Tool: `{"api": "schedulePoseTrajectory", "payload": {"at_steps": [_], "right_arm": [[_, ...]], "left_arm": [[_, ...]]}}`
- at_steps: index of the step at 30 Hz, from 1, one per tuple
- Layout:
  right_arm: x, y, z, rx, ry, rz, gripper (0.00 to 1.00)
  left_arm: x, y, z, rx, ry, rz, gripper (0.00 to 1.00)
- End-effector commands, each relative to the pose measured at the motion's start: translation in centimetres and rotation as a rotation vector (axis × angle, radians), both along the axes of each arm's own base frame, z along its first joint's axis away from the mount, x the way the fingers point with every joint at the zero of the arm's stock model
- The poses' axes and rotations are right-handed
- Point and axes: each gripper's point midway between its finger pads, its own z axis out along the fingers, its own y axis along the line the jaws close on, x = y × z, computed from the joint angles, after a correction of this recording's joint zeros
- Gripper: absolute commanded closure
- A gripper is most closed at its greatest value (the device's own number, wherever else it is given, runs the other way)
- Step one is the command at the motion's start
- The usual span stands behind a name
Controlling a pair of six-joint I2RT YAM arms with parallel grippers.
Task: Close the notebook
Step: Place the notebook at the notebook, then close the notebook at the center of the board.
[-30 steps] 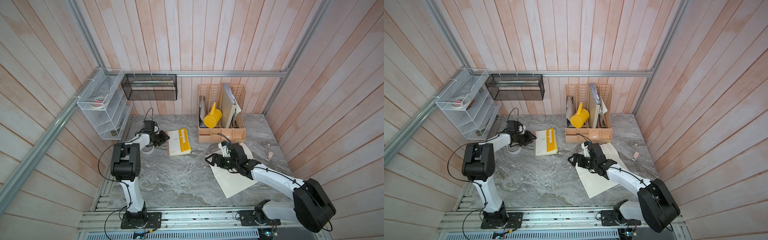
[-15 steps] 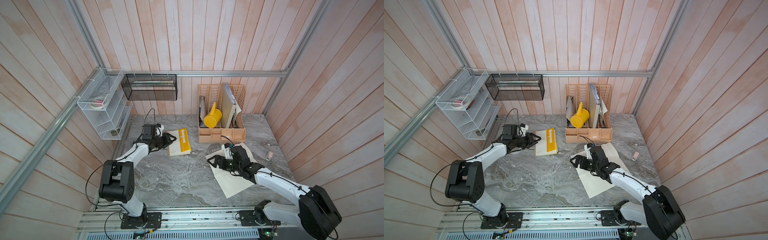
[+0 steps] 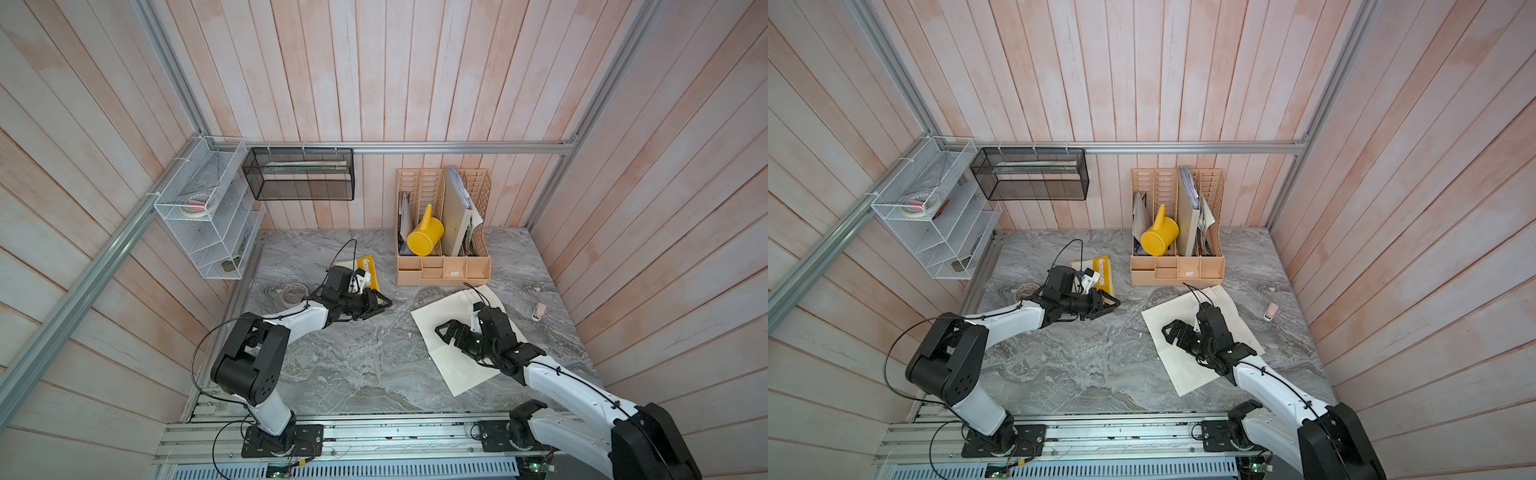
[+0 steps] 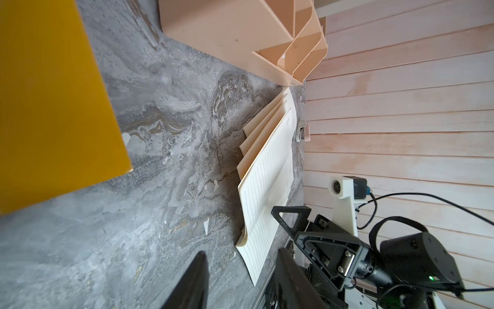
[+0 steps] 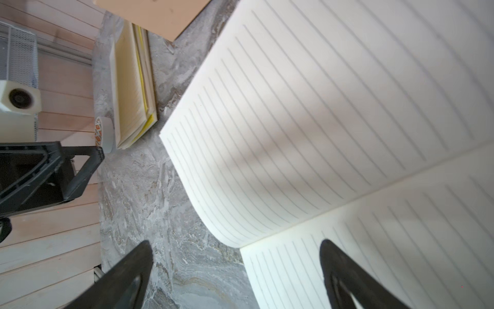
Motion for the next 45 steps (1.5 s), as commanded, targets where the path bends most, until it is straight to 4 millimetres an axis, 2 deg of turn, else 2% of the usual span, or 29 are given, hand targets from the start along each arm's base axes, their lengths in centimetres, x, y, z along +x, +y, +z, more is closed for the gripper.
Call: {"api": "schedulePoseTrajectory", "payload": {"at_steps": [1,7,15,25,31,37,39,43,45], "right_arm": [[-0.9,-2.0,-1.6,-0.031,0.044,-0.085,0.02],[-2.0,-2.9,-3.2,-0.020,0.084,-0.106,0.02],[-2.0,-2.8,-3.3,-0.025,0.086,-0.089,0.02],[-2.3,-2.6,-3.6,-0.014,0.090,-0.074,0.02],[-2.3,-2.5,-3.5,-0.011,0.090,-0.066,0.02],[-2.4,-2.5,-3.4,-0.011,0.085,-0.065,0.02],[-2.4,-2.5,-3.4,-0.008,0.083,-0.068,0.02],[-2.4,-2.4,-3.3,-0.001,0.082,-0.060,0.02],[-2.4,-2.3,-3.1,0.000,0.079,-0.057,0.02]], "left_arm": [[-0.4,-1.6,-0.5,-0.003,-0.009,-0.029,0.55],[-0.6,-3.3,-2.2,0.025,0.017,-0.047,0.55],[-0.1,-5.7,-3.3,0.023,0.038,-0.060,0.55],[-0.3,-7.5,-1.7,-0.003,0.008,-0.083,0.55],[-0.8,-8.6,-2.4,-0.005,0.028,-0.099,0.56],[-0.8,-9.9,-2.0,-0.023,0.025,-0.117,0.56],[-0.8,-10.2,-2.0,-0.022,0.027,-0.121,0.62],[-0.9,-10.4,-2.1,-0.021,0.039,-0.129,0.91],[-1.0,-10.2,-2.0,-0.017,0.042,-0.128,0.97]]}}
